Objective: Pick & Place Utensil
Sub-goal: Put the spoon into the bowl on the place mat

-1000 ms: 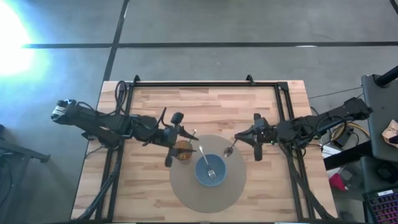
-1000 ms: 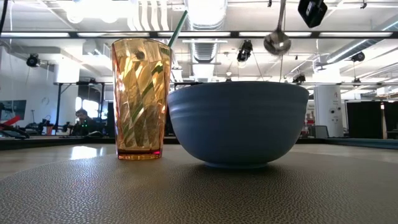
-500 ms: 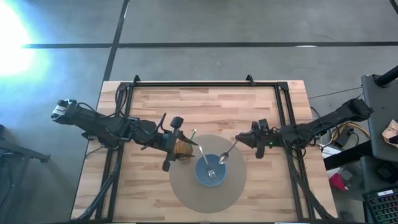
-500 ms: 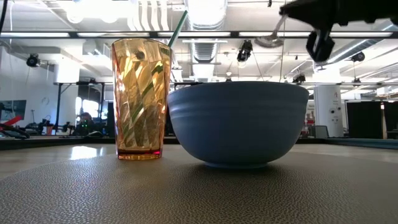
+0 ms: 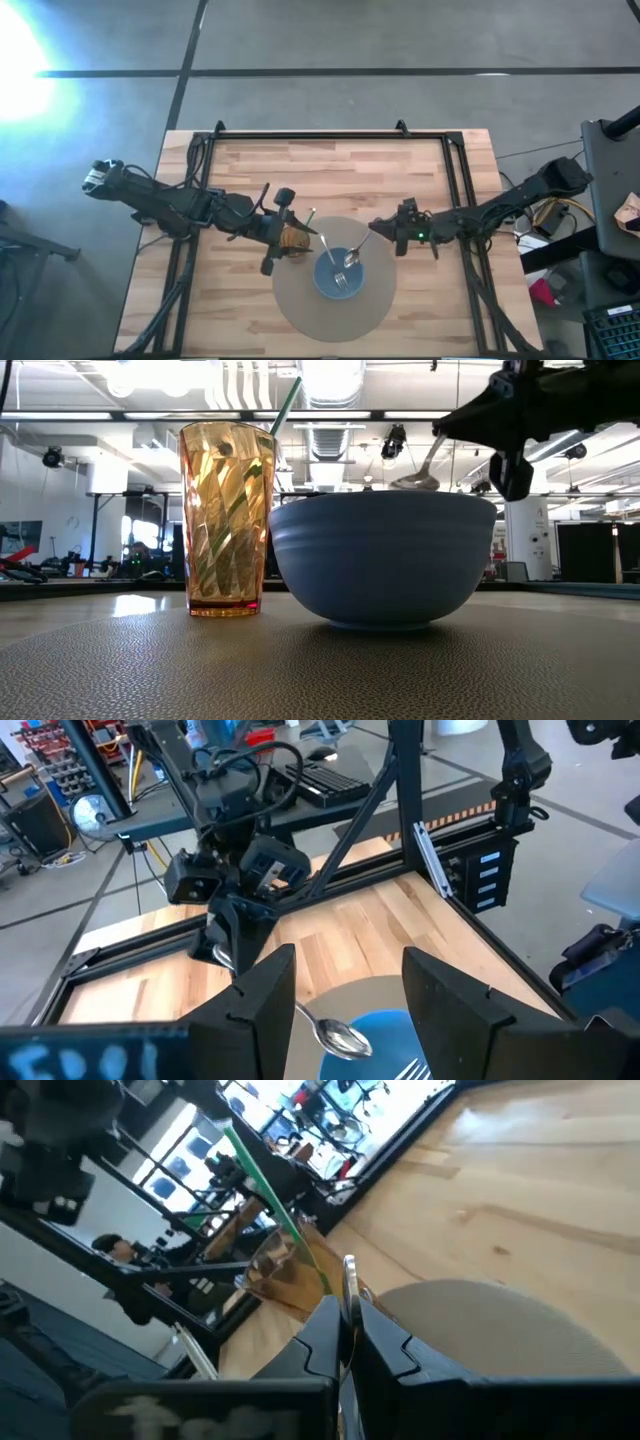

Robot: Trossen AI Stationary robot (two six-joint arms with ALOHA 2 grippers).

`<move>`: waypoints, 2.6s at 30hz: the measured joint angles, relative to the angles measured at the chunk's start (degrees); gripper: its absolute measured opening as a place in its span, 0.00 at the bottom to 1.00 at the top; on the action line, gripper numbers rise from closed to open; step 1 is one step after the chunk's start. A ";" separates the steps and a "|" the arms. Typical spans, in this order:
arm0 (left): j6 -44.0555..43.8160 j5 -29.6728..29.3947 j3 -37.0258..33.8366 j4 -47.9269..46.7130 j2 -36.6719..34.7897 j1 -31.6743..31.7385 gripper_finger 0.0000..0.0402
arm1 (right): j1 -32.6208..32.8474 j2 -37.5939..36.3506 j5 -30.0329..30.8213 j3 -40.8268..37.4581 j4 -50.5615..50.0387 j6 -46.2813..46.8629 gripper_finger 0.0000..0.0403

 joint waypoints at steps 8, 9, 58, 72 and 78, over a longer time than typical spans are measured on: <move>-0.36 0.00 0.00 -0.93 0.00 0.04 0.45 | 0.39 7.99 -2.14 3.25 -0.10 1.36 0.02; -0.37 0.00 0.00 -0.93 0.00 0.04 0.45 | 0.39 8.73 -2.33 3.51 -0.10 1.74 0.02; -0.76 0.00 0.00 -0.93 0.00 0.04 0.45 | 0.87 20.96 -4.16 7.20 -3.33 -1.33 0.06; -0.76 0.01 0.00 -0.93 0.00 0.02 0.45 | 0.87 21.04 -4.18 7.03 -4.19 -1.96 0.16; -0.74 0.01 0.00 -0.93 0.00 0.02 0.45 | 0.87 21.04 -4.18 7.03 -3.96 -1.92 0.24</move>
